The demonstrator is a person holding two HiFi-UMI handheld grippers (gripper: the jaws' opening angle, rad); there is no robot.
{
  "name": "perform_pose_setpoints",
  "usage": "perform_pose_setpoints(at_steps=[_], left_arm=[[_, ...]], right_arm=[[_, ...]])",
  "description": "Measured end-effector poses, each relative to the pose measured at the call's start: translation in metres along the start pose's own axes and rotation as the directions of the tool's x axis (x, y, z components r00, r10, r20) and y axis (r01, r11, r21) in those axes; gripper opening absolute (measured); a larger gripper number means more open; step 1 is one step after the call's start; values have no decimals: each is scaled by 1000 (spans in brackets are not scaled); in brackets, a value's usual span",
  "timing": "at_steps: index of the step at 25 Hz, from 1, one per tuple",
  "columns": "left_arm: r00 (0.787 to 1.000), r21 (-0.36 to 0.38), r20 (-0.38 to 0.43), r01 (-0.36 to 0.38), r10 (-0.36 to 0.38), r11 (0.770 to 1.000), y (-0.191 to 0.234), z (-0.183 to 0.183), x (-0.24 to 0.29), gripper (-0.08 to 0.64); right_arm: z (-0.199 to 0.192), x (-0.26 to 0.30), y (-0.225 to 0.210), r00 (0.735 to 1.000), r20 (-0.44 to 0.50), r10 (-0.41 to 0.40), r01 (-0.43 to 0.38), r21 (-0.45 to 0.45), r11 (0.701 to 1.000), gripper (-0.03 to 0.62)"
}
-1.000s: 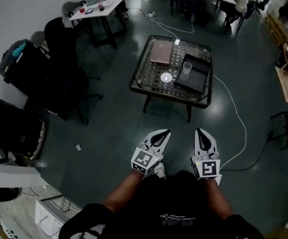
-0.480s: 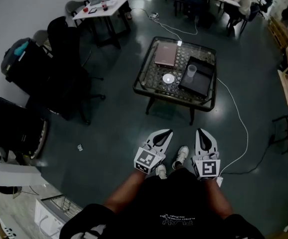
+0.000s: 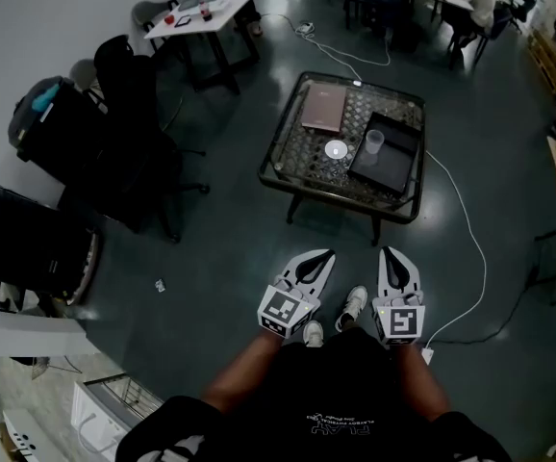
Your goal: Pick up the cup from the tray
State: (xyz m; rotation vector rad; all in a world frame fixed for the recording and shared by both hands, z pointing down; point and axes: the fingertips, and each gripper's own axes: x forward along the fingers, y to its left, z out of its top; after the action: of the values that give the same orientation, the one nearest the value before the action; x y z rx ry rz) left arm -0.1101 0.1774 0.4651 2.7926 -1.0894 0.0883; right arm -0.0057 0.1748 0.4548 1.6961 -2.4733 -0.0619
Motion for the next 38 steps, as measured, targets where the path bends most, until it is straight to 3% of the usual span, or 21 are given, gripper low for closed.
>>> perform_pose_setpoints(at_steps=[10, 19, 35, 38], left_arm=[[1000, 19, -13, -12, 12, 1000, 11, 9, 51, 11], [997, 38, -21, -73, 74, 997, 32, 14, 101, 11], [984, 57, -58, -166, 169, 985, 44, 22, 164, 11], [983, 65, -60, -172, 176, 983, 44, 23, 169, 11]], right_arm=[[-17, 29, -48, 1000, -17, -2, 3, 52, 999, 9], [-26, 57, -93, 1000, -23, 18, -17, 62, 998, 9], [-20, 106, -153, 991, 31, 132, -133, 60, 989, 9], [-20, 115, -160, 991, 44, 123, -125, 71, 990, 9]])
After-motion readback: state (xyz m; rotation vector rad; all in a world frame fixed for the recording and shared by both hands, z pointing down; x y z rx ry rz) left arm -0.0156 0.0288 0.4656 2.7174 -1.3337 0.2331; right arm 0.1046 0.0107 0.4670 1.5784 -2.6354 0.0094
